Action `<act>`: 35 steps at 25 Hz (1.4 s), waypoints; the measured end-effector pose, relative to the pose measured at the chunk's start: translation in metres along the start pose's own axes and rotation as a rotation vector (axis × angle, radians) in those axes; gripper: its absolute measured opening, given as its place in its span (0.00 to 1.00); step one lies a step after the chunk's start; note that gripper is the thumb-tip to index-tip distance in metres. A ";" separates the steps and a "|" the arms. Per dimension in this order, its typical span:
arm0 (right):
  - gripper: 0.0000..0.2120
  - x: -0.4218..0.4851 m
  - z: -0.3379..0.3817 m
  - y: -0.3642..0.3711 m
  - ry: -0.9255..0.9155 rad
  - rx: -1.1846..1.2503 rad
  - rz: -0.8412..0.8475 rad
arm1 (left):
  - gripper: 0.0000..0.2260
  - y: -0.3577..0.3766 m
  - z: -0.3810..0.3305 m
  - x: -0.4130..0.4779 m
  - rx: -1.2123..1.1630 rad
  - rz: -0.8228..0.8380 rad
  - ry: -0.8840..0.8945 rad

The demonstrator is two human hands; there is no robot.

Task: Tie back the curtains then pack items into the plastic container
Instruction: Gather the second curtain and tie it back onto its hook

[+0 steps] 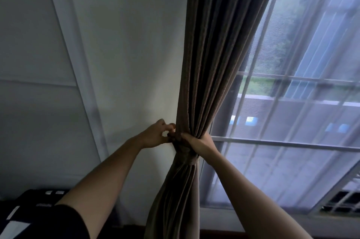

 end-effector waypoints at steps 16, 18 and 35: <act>0.12 -0.006 -0.005 -0.012 0.012 0.191 -0.076 | 0.16 -0.001 -0.011 0.002 0.235 -0.042 0.178; 0.11 -0.007 -0.007 -0.014 0.014 0.200 -0.084 | 0.21 0.004 -0.015 -0.002 0.345 -0.152 0.258; 0.09 -0.011 0.001 -0.008 0.003 0.125 -0.070 | 0.15 -0.016 0.015 -0.011 0.666 -0.023 -0.255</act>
Point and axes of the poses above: each hand's wrist, its own x-axis towards the middle knuckle, its own y-axis out of the palm, z = x × y, the point moved 5 cm from there along x, towards the middle knuckle, and after that the axes turned 13 degrees about y, right-handed, at the moved point
